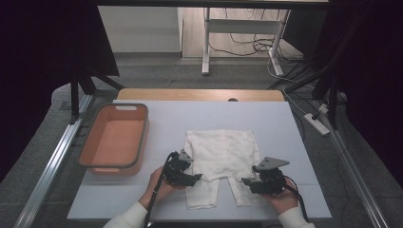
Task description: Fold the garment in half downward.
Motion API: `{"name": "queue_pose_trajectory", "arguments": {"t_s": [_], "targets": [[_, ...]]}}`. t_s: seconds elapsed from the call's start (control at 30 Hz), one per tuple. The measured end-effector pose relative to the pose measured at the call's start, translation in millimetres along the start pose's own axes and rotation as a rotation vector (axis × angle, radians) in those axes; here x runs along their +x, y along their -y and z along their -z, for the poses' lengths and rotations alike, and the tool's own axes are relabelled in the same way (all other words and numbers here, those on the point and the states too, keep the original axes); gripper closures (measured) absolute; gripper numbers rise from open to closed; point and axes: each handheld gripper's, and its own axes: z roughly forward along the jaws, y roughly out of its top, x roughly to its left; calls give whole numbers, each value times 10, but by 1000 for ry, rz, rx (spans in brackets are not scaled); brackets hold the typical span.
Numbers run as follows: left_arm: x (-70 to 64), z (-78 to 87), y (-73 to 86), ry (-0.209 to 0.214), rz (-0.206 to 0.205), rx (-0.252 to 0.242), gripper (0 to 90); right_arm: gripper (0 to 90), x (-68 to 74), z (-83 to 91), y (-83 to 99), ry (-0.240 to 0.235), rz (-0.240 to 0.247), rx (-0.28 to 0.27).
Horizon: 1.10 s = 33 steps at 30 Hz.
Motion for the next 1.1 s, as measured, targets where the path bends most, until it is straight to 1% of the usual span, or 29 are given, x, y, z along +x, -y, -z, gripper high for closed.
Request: {"name": "queue_pose_trajectory", "arguments": {"t_s": [0.07, 0.17, 0.2, 0.3, 0.37, 0.43, 0.47, 0.53, 0.6, 0.63, 0.67, 0.73, 1.03, 1.1], "targets": [[7, -31, 5, 0, 4, 10, 399, 396, -17, -1, 5, 13, -10, 2], [0, -35, 5, -7, -4, 11, 423, 426, -53, -4, 19, 28, -30, 8], [0, -34, 6, -8, -4, 10, 428, 438, -62, -4, 24, 28, -32, 8], [-7, -33, 10, -14, -5, 5, 480, 481, -79, -17, 29, 32, -31, 11], [-22, -35, 12, -5, -16, 2, 545, 510, -80, -33, 27, 30, -27, 20], [-42, -40, 14, -16, -29, 3, 615, 566, -68, -50, 28, 19, -12, 28], [-52, -41, 13, -21, -29, 4, 660, 599, -59, -57, 29, 13, 1, 32], [-43, -38, 12, -13, -28, 5, 749, 686, -45, -71, 26, 15, 17, 34], [-31, -36, 16, -6, -20, 2, 811, 754, -45, -70, 19, 14, 26, 34], [-21, -33, 15, 0, -17, 3, 827, 785, -46, -70, 17, 13, 26, 32], [-17, -31, 15, 3, -14, 3, 837, 816, -47, -69, 15, 10, 25, 30], [-11, -24, 13, 12, -13, 1, 842, 842, -56, -57, 9, 7, 29, 29], [21, 90, 12, 39, -2, -31, 849, 854, -47, 33, -10, 4, 37, -3], [29, 111, 11, 45, 3, -39, 849, 855, -52, 81, -16, 7, 36, -12]]}}
